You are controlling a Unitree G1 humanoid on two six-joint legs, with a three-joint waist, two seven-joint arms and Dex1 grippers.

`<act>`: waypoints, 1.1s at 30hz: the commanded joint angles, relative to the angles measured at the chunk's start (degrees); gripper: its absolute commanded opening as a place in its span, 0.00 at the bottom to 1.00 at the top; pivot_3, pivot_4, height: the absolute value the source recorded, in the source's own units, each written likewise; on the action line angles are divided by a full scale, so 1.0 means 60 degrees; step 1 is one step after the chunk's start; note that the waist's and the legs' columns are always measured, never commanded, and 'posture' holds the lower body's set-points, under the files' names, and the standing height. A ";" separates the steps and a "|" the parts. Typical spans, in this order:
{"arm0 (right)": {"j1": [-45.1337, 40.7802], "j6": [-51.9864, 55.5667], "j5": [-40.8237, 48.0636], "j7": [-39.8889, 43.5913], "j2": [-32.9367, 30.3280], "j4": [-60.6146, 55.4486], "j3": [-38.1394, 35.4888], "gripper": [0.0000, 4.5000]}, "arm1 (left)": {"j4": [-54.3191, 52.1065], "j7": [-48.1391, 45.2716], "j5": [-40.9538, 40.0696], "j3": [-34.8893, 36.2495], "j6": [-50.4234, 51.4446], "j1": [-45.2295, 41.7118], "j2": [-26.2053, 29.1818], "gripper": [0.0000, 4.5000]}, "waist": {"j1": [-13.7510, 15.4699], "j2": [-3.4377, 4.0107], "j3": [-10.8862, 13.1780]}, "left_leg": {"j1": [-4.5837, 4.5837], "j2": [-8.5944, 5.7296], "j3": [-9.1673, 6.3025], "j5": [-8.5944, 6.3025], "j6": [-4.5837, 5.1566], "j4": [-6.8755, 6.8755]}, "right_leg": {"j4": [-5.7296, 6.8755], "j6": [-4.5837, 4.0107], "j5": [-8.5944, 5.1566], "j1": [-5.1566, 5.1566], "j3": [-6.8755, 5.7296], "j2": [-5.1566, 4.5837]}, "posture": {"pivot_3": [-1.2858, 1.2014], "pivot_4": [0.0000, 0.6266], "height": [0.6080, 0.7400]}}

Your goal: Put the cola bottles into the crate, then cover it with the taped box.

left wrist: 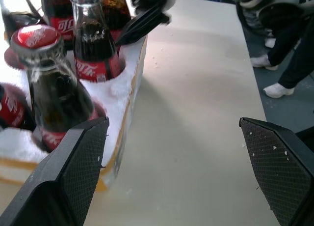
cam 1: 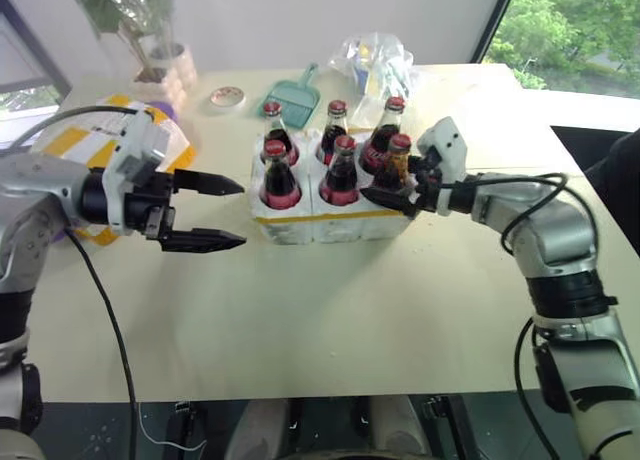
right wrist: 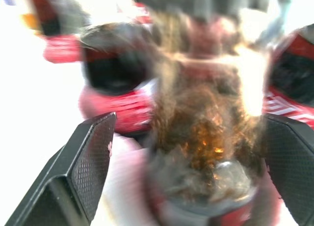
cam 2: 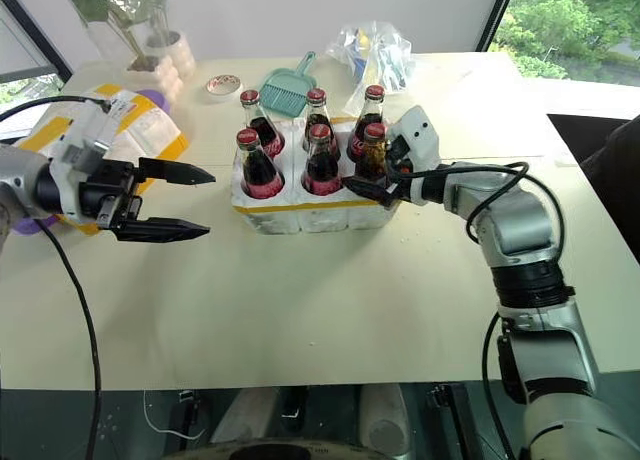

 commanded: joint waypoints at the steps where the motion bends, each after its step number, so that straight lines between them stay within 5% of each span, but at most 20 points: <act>1: -0.0657 0.1002 0.1741 0.0663 -0.0942 -0.0714 -0.1950 0.99 | -0.0609 0.0698 0.0217 0.1365 -0.0078 0.0829 0.0450 1.00 | 0.0005 0.0001 0.0002 | -0.0008 0.0000 -0.0001 0.0000 0.0000 0.0000 | -0.0003 0.0000 0.0000 -0.0004 0.0000 -0.0002 | 0.52 0.24 0.99; 6: -0.0934 0.1622 0.3207 0.2100 -0.2657 -0.0087 -0.3641 0.99 | -0.1150 0.2421 0.2477 0.2818 -0.0641 0.3387 0.1022 1.00 | 0.0010 0.0004 0.0003 | -0.0010 0.0004 0.0000 -0.0007 0.0005 -0.0012 | -0.0018 -0.0002 -0.0001 -0.0007 0.0004 -0.0013 | 0.52 0.24 0.99; 14: 0.0222 0.0993 0.3089 0.2961 -0.3118 -0.0369 -0.3345 0.99 | -0.0386 0.6243 0.7165 0.2587 -0.1818 0.6178 0.1239 1.00 | -0.0002 0.0008 0.0004 | 0.0001 0.0017 0.0023 -0.0009 0.0005 -0.0024 | -0.0035 -0.0010 -0.0006 -0.0005 0.0020 -0.0031 | 0.52 0.24 0.99; 21: 0.0116 0.0874 0.3245 0.2944 -0.2714 -0.0336 -0.3013 0.99 | 0.1522 0.8519 0.9212 0.0616 -0.3075 0.5307 0.0544 1.00 | 0.0231 0.0010 0.0002 | -0.0019 0.0014 0.0021 -0.0013 -0.0001 -0.0039 | -0.0032 -0.0005 0.0000 -0.0035 0.0019 -0.0032 | 0.52 0.24 0.99; 33: 0.0554 0.0962 0.3474 0.2989 -0.3001 -0.0858 -0.3157 0.99 | 0.4830 1.0065 1.0324 -0.0871 -0.4380 0.2847 -0.0193 1.00 | 0.0228 0.0000 -0.0004 | -0.0068 0.0010 0.0018 -0.0009 -0.0001 -0.0014 | -0.0011 -0.0005 0.0005 -0.0074 0.0011 -0.0030 | 0.52 0.24 0.99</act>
